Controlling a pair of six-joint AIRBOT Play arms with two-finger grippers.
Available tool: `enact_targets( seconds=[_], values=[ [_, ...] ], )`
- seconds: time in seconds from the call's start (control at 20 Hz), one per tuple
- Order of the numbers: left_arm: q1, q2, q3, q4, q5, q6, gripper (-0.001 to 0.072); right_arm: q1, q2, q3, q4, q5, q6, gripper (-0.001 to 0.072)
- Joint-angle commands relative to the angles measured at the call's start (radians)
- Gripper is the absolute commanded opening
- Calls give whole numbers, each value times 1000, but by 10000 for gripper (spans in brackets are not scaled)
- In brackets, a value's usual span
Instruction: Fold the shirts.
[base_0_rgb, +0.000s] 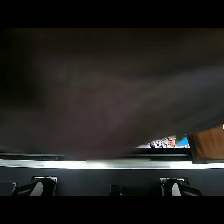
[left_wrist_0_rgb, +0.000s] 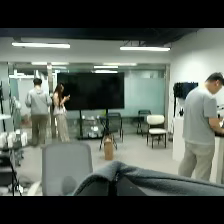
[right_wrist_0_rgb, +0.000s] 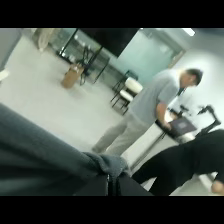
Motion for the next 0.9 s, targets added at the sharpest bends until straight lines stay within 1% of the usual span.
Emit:
enact_targets(
  seconds=[0.0,0.1,0.2,0.25,0.35,0.45,0.55,0.65,0.85],
  values=[
    [0,-84,6,19,-102,-14,31,1,-88,4,-23,145,20,58],
    [0,-184,2,19,-225,-11,30,1,-234,3,-13,314,18,57],
    [-1,-318,-46,19,-357,23,30,1,-428,2,-13,502,0,57],
    [-2,-375,-99,19,-386,32,30,2,-527,-9,-9,547,0,57],
    [-2,-483,-262,19,-383,43,30,43,-713,-57,-43,525,15,57],
    [-6,-581,-448,19,-306,43,31,127,-890,-77,-89,444,48,57],
    [-13,-678,-577,18,-191,70,32,204,-1032,-76,-145,257,98,58],
    [-21,-783,-599,16,-108,69,32,247,-1115,-76,-181,54,201,58],
    [-39,-922,-540,-48,124,69,32,263,-1160,-76,-146,-349,323,58]
  ],
)
